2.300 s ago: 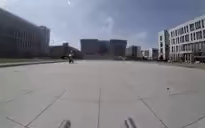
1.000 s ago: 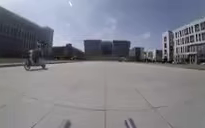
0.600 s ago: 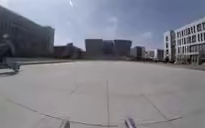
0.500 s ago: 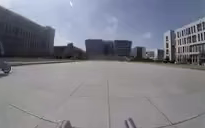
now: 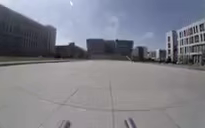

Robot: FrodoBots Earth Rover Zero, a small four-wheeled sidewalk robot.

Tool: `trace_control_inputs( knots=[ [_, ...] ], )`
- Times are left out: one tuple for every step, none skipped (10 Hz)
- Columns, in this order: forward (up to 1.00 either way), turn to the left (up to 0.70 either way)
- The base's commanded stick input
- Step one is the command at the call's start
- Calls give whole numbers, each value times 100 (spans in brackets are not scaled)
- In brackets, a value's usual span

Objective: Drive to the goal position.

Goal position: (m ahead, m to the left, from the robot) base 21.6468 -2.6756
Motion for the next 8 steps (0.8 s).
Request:
trace_control_inputs(
  knots=[
    [85,0],
    [85,0],
    [85,0],
    [85,0],
    [85,0],
    [85,0],
    [85,0],
    [85,0]
  ],
)
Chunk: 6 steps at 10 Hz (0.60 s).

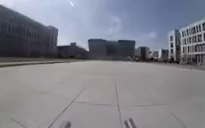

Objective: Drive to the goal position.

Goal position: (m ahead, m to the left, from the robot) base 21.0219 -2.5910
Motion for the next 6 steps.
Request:
trace_control_inputs(
  knots=[
    [85,0],
    [85,0],
    [85,0],
    [85,0],
    [85,0],
    [85,0]
  ],
)
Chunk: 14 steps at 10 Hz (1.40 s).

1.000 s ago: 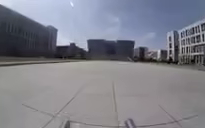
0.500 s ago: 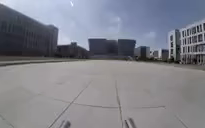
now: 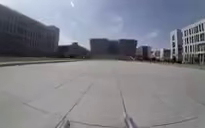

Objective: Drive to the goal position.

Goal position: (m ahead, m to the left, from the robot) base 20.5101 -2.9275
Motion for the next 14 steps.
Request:
trace_control_inputs(
  knots=[
    [85,0],
    [85,0],
    [85,0],
    [85,0],
    [85,0],
    [85,0],
    [85,-8],
    [85,-29],
    [85,-34],
    [85,-34],
    [85,-34],
    [85,-34],
    [85,-34],
    [85,-34]
  ],
)
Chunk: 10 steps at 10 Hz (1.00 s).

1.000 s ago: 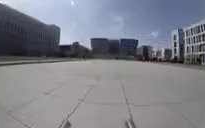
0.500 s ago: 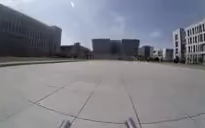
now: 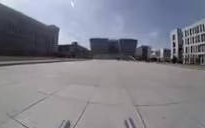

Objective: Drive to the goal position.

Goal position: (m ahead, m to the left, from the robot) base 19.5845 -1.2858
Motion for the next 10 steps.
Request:
trace_control_inputs(
  knots=[
    [85,-16],
    [85,0],
    [85,0],
    [85,0],
    [85,0],
    [85,0],
    [85,0],
    [85,0],
    [85,0],
    [14,0]
  ],
)
